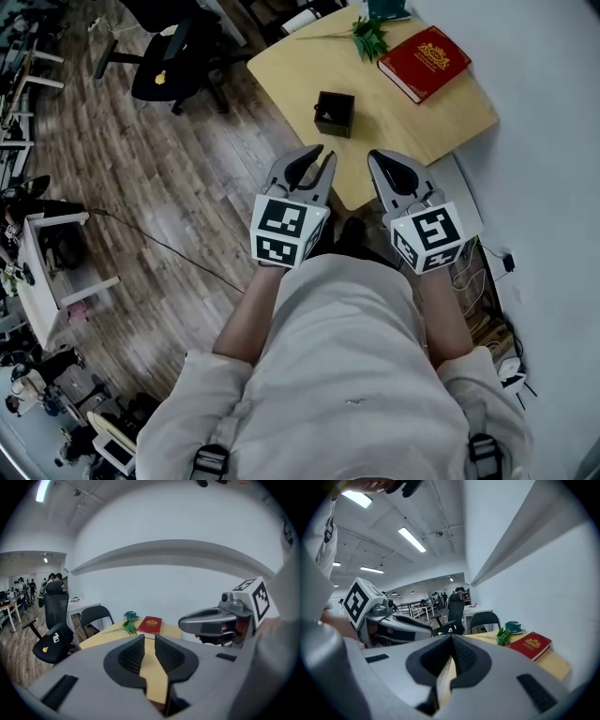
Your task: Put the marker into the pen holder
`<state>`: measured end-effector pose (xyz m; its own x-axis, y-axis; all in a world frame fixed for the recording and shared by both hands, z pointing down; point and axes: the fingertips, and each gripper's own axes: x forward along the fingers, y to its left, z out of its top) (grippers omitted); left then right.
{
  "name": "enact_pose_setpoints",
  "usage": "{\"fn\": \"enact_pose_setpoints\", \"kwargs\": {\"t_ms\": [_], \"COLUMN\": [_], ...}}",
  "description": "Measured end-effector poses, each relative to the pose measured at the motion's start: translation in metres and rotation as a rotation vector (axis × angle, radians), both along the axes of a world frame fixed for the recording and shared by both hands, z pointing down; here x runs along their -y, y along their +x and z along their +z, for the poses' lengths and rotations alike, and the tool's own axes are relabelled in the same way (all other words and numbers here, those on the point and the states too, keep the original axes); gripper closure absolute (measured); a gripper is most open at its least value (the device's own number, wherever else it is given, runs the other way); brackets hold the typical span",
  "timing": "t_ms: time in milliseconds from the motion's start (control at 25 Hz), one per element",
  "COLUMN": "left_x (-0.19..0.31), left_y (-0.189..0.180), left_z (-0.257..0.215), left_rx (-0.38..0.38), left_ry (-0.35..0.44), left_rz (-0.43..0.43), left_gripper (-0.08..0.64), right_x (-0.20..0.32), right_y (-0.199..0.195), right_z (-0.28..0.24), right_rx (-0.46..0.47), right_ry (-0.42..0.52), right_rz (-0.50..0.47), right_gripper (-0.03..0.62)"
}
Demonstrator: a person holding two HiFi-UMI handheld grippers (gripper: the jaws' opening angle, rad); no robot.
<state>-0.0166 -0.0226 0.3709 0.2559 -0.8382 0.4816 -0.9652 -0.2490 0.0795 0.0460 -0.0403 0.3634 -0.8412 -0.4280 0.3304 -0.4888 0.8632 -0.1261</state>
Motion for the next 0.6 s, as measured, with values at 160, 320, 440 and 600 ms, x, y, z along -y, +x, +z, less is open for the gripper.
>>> {"fn": "enact_pose_setpoints", "kwargs": {"t_ms": [160, 320, 440, 600], "left_x": [-0.016, -0.028, -0.035, -0.039], "left_y": [-0.001, 0.001, 0.004, 0.009], "left_z": [-0.008, -0.015, -0.020, -0.028], "left_rx": [0.013, 0.006, -0.003, -0.009], "left_ry": [0.031, 0.056, 0.067, 0.091], "left_rz": [-0.016, -0.028, -0.033, -0.032], "left_gripper": [0.500, 0.508, 0.517, 0.528], "right_x": [-0.012, -0.022, -0.028, -0.032], "right_y": [-0.001, 0.000, 0.003, 0.006], "right_z": [-0.005, -0.010, -0.015, -0.021], "right_rx": [0.005, 0.006, 0.008, 0.015], "right_ry": [0.023, 0.038, 0.049, 0.060], "right_rz": [-0.010, -0.019, -0.021, -0.018], "right_gripper": [0.592, 0.592, 0.592, 0.594]}}
